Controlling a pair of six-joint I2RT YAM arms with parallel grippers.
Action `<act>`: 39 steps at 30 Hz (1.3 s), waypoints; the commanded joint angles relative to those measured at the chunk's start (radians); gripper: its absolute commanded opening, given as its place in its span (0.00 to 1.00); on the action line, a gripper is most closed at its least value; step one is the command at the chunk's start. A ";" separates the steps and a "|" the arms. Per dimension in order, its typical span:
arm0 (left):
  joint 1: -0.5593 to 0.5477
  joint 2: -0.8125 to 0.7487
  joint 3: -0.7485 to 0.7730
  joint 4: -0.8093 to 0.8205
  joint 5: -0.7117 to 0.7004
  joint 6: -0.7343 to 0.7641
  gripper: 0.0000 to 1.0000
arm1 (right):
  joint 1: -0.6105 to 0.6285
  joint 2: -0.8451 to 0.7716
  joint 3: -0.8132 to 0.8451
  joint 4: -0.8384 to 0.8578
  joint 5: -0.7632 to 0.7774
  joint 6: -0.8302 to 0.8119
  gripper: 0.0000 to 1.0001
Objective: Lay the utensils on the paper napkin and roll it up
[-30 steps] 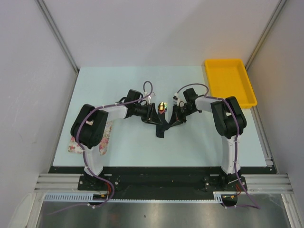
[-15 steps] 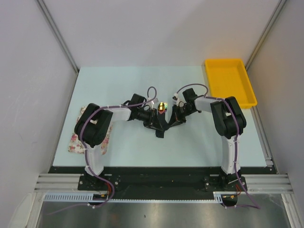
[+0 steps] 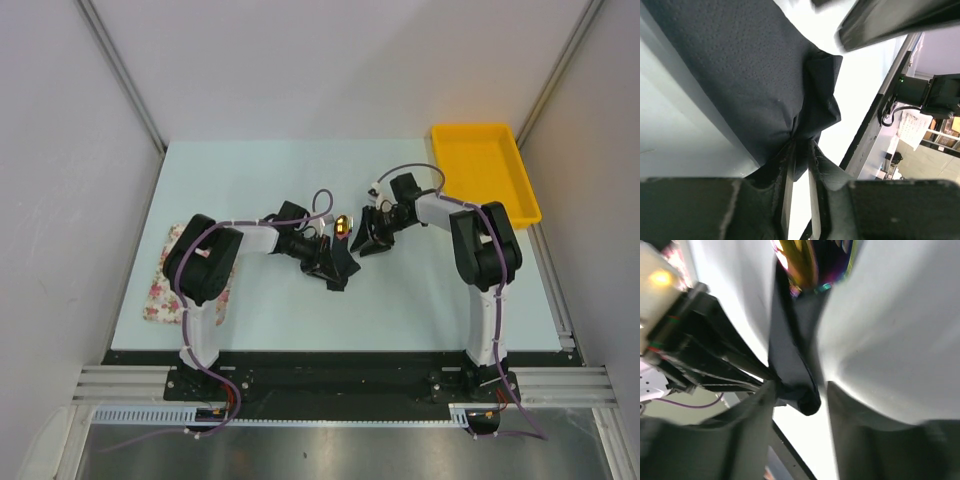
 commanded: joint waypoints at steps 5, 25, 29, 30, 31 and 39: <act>-0.008 0.028 0.003 -0.082 -0.080 0.064 0.28 | 0.005 -0.068 0.065 -0.006 0.013 -0.020 0.52; -0.002 -0.012 -0.002 -0.053 -0.025 0.070 0.57 | 0.084 -0.005 -0.006 -0.021 0.040 -0.075 0.21; 0.015 -0.032 -0.014 0.014 0.024 0.019 0.59 | 0.085 -0.008 -0.014 -0.043 0.062 -0.114 0.21; 0.020 -0.043 -0.017 0.026 0.042 0.015 0.60 | 0.085 -0.005 -0.014 -0.047 0.068 -0.121 0.20; 0.021 -0.054 -0.022 0.040 0.052 0.010 0.60 | 0.087 -0.002 -0.014 -0.049 0.077 -0.131 0.20; 0.029 -0.166 -0.037 0.106 0.110 -0.027 0.63 | 0.094 -0.002 -0.026 -0.043 0.122 -0.164 0.20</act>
